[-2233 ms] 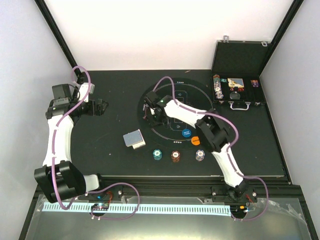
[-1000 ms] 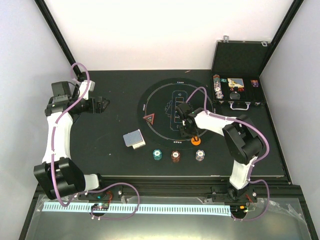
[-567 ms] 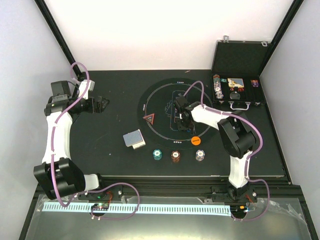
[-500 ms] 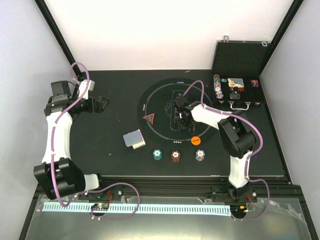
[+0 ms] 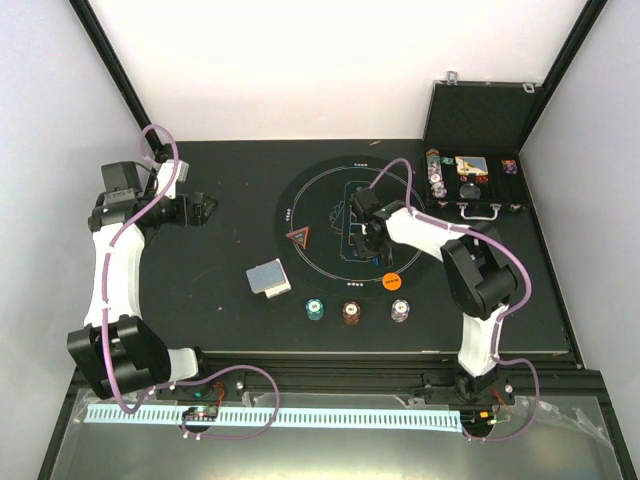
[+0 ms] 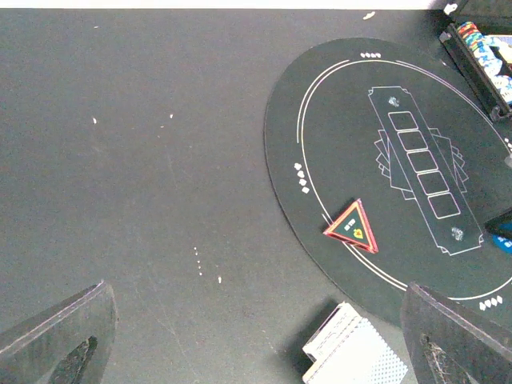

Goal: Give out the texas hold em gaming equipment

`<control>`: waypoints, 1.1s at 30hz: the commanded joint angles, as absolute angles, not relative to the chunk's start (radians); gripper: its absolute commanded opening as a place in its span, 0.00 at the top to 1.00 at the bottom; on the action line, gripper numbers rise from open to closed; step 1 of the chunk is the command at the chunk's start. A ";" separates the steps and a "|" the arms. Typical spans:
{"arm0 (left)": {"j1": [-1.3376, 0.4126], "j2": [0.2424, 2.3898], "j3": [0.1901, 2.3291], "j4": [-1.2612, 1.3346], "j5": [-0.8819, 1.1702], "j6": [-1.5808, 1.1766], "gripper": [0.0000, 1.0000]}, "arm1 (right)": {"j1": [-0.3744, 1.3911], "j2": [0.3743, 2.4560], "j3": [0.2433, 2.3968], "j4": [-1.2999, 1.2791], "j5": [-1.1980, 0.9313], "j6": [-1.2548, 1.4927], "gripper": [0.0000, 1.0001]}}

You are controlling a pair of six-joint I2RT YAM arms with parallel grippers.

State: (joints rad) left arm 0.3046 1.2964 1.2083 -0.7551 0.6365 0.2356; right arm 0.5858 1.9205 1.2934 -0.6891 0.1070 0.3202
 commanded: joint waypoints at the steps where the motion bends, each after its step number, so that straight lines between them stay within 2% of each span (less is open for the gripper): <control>1: 0.310 1.310 1.245 -0.767 0.648 0.232 0.01 | 0.561 1.864 1.319 -0.701 0.139 0.317 0.99; 9: 0.312 1.316 1.249 -0.766 0.653 0.232 0.01 | 0.492 1.949 1.487 -0.710 0.092 0.304 0.99; 12: 0.311 1.324 1.252 -0.763 0.662 0.231 0.01 | 0.461 2.074 1.681 -0.732 0.060 0.306 0.99; 18: 0.312 1.341 1.259 -0.779 0.684 0.240 0.01 | 0.388 2.410 2.203 -0.798 -0.067 0.348 0.99; 21: 0.311 1.348 1.264 -0.787 0.690 0.245 0.01 | 0.355 2.531 2.364 -0.775 -0.133 0.393 0.99; 26: 0.312 1.345 1.278 -0.803 0.692 0.262 0.01 | 0.316 2.594 2.350 -0.631 -0.206 0.472 0.99; 33: 0.311 1.332 1.285 -0.831 0.704 0.280 0.01 | 0.307 2.657 2.367 -0.579 -0.240 0.496 0.97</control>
